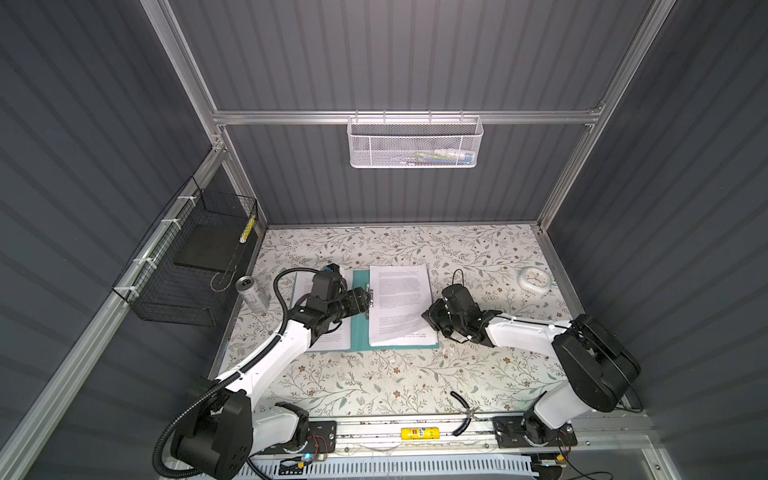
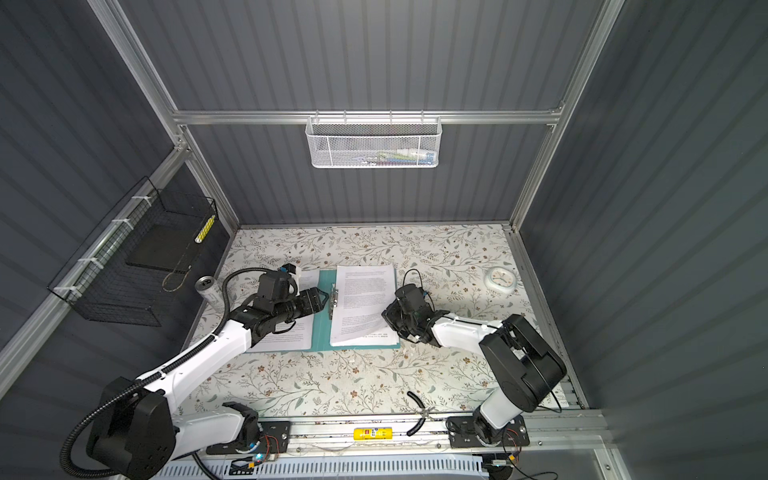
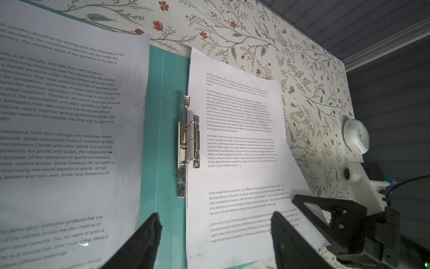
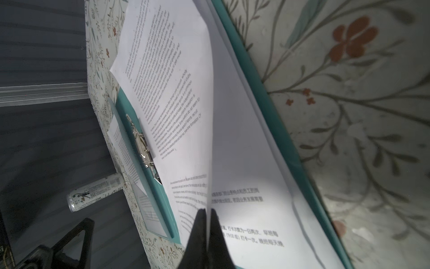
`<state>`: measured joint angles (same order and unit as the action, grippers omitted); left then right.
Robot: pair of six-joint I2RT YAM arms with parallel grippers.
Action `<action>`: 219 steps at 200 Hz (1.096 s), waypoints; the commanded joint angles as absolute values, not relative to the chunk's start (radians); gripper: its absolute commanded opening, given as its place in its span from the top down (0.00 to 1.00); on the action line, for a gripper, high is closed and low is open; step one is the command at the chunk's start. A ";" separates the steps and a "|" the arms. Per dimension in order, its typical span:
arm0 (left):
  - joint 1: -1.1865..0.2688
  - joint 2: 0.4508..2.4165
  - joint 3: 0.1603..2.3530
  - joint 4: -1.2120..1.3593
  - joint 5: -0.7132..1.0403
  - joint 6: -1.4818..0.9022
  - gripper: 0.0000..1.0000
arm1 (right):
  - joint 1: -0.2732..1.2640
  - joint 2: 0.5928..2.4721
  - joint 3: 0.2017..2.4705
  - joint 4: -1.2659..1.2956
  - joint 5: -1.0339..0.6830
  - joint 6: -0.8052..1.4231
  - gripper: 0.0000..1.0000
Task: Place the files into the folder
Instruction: 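Lay the English sheet onto the XDOF sheet at the clip with the right gripper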
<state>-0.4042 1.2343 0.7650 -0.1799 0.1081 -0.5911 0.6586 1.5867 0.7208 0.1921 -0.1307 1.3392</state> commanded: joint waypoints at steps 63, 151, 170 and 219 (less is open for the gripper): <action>-0.402 1.223 0.744 -0.178 0.091 -0.611 0.24 | 0.672 1.573 0.754 0.147 -0.125 1.289 0.68; -0.403 1.211 0.735 -0.166 0.094 -0.626 0.24 | 0.664 1.576 0.824 0.032 -0.125 1.165 0.51; -0.402 1.206 0.732 -0.166 0.091 -0.626 0.23 | 0.663 1.584 0.818 0.036 -0.133 1.167 0.50; -0.402 1.200 0.726 -0.164 0.089 -0.627 0.23 | 0.658 1.581 0.923 -0.175 -0.032 0.988 0.38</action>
<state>-0.4042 1.2205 0.7391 -0.1715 0.0963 -0.6144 0.6636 1.5818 0.8486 -0.0444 -0.1028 1.1110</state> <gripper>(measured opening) 0.770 0.594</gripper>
